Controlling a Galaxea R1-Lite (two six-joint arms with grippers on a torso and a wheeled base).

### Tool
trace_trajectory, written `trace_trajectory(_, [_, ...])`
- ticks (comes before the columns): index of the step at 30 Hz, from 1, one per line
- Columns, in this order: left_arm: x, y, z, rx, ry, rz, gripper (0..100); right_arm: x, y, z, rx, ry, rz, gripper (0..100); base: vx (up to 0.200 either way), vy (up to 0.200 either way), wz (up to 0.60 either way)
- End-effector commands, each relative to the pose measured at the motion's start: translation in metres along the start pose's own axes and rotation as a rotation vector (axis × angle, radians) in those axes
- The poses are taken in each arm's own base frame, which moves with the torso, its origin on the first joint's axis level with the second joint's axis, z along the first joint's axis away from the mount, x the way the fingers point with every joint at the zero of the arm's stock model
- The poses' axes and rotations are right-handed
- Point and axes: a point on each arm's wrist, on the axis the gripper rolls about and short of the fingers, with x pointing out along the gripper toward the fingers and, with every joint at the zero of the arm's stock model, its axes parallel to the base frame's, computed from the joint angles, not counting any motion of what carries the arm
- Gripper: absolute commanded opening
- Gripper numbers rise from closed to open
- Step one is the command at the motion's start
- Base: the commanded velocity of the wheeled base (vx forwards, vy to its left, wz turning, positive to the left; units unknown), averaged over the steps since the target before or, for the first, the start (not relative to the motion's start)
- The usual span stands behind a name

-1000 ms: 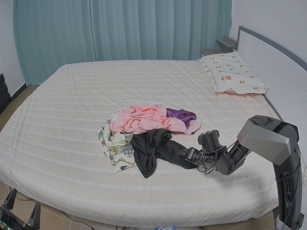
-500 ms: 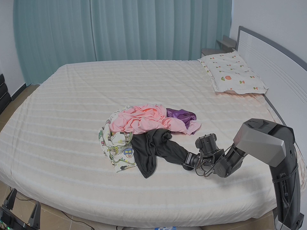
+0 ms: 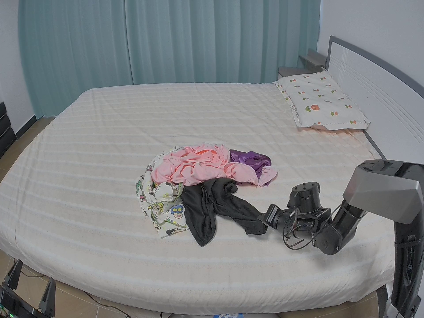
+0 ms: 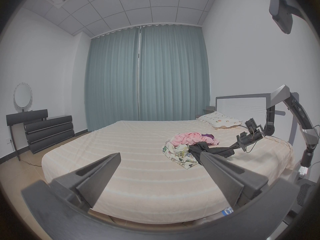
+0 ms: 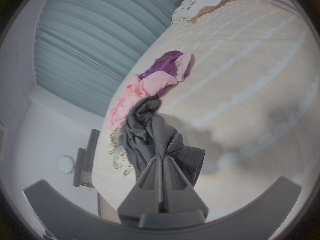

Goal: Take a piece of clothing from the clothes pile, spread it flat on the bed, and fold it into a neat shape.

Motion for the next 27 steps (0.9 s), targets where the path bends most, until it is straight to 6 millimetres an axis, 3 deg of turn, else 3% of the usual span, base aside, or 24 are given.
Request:
trace_trajectory(1, [-0.018, -0.001, 0.08, -0.117, -0.237, -0.097, 100, -0.028, 0.005, -0.004, 0.042, 0.022, 0.089, 0, 0.0, 0.0, 0.0])
trace_trajectory(3, [-0.012, -0.003, 0.09, -0.063, -0.206, -0.168, 100, -0.029, 0.003, -0.007, 0.041, 0.02, 0.092, 0, 0.0, 0.0, 0.0])
trace_trajectory(6, [0.019, -0.005, 0.076, 0.081, 0.027, -0.213, 100, -0.032, 0.008, -0.004, 0.037, 0.006, 0.112, 0, 0.0, 0.0, 0.0])
trace_trajectory(14, [0.092, -0.011, 0.059, 0.04, 0.488, -0.382, 100, -0.036, 0.009, 0.001, 0.036, -0.019, 0.115, 0, 0.0, 0.0, 0.0])
trace_trajectory(17, [0.114, -0.017, 0.053, -0.032, 0.573, -0.4, 100, -0.034, 0.008, 0.001, 0.033, -0.016, 0.11, 0, 0.0, 0.0, 0.0])
trace_trajectory(20, [0.149, -0.029, 0.046, -0.149, 0.649, -0.408, 100, -0.033, 0.008, 0.0, 0.031, -0.016, 0.11, 0, 0.0, 0.0, 0.0])
trace_trajectory(27, [0.223, -0.067, 0.005, -0.318, 0.745, -0.341, 100, -0.033, 0.008, -0.001, 0.022, -0.016, 0.108, 0, 0.0, 0.0, 0.0])
